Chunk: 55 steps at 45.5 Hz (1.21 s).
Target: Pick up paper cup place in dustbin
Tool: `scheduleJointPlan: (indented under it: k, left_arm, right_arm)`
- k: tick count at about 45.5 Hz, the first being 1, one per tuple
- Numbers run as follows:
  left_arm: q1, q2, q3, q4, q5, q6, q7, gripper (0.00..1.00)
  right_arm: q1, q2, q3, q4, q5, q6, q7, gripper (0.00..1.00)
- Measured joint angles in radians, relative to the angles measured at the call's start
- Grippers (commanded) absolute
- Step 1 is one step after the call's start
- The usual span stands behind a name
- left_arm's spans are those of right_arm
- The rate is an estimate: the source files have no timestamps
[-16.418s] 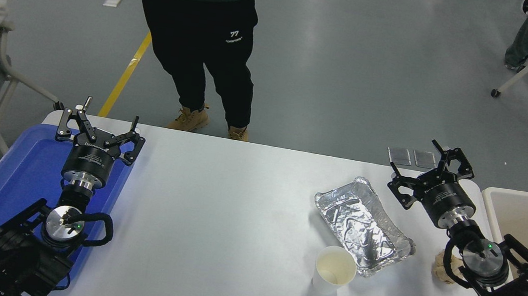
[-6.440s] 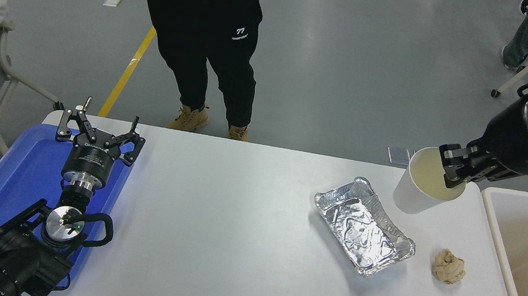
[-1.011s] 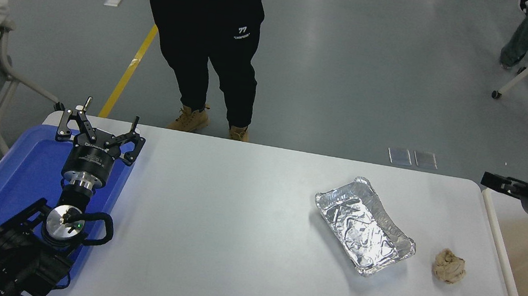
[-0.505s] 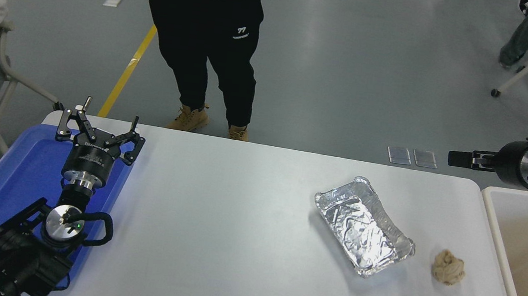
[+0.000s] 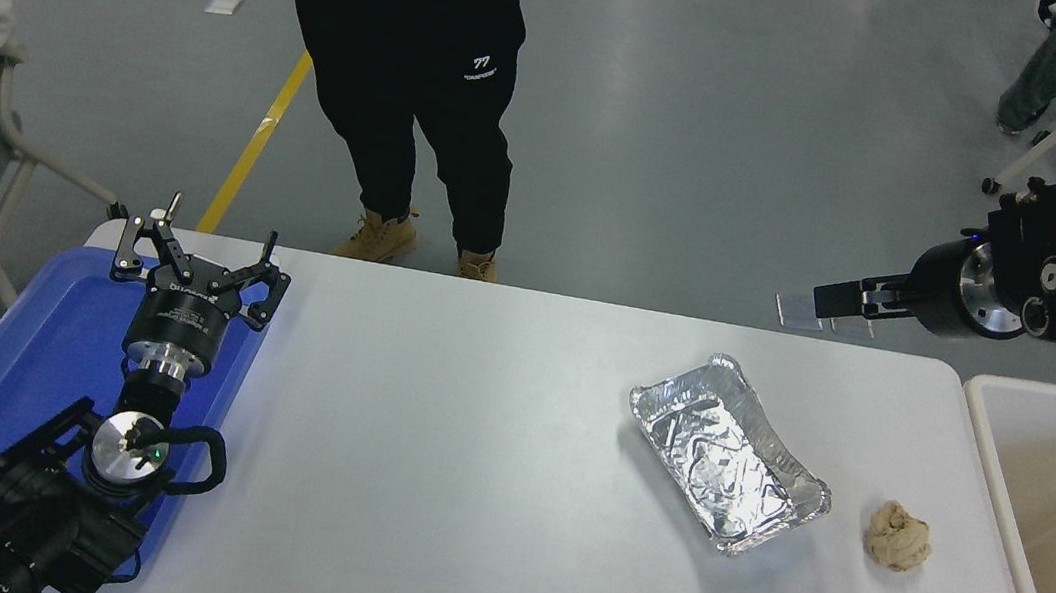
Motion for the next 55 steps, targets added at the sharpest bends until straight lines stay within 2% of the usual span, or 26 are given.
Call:
scheduleJointPlan:
  k: [8, 20, 29, 43, 55]
  left_arm:
    - [0.000, 0.000, 0.000, 0.000, 0.000, 0.000, 0.000, 1.00]
    - [0.000, 0.000, -0.001, 0.000, 0.000, 0.000, 0.000, 1.00]
    - [0.000, 0.000, -0.001, 0.000, 0.000, 0.000, 0.000, 1.00]
    - [0.000, 0.000, -0.001, -0.001, 0.000, -0.001, 0.001, 1.00]
    - [0.001, 0.000, -0.001, -0.001, 0.001, -0.001, 0.002, 1.00]
  right_arm:
    - [0.073, 0.068, -0.008, 0.071, 0.058, 0.042, -0.001, 1.00]
    - [0.151, 0.101, -0.012, 0.175, 0.095, 0.109, 0.002, 1.00]
    - [0.181, 0.096, -0.021, 0.224, 0.125, 0.193, 0.003, 1.00]
    - [0.212, 0.077, -0.039, 0.256, 0.303, 0.342, 0.004, 1.00]
    - [0.232, 0.052, -0.082, 0.263, 0.377, 0.440, 0.004, 1.00]
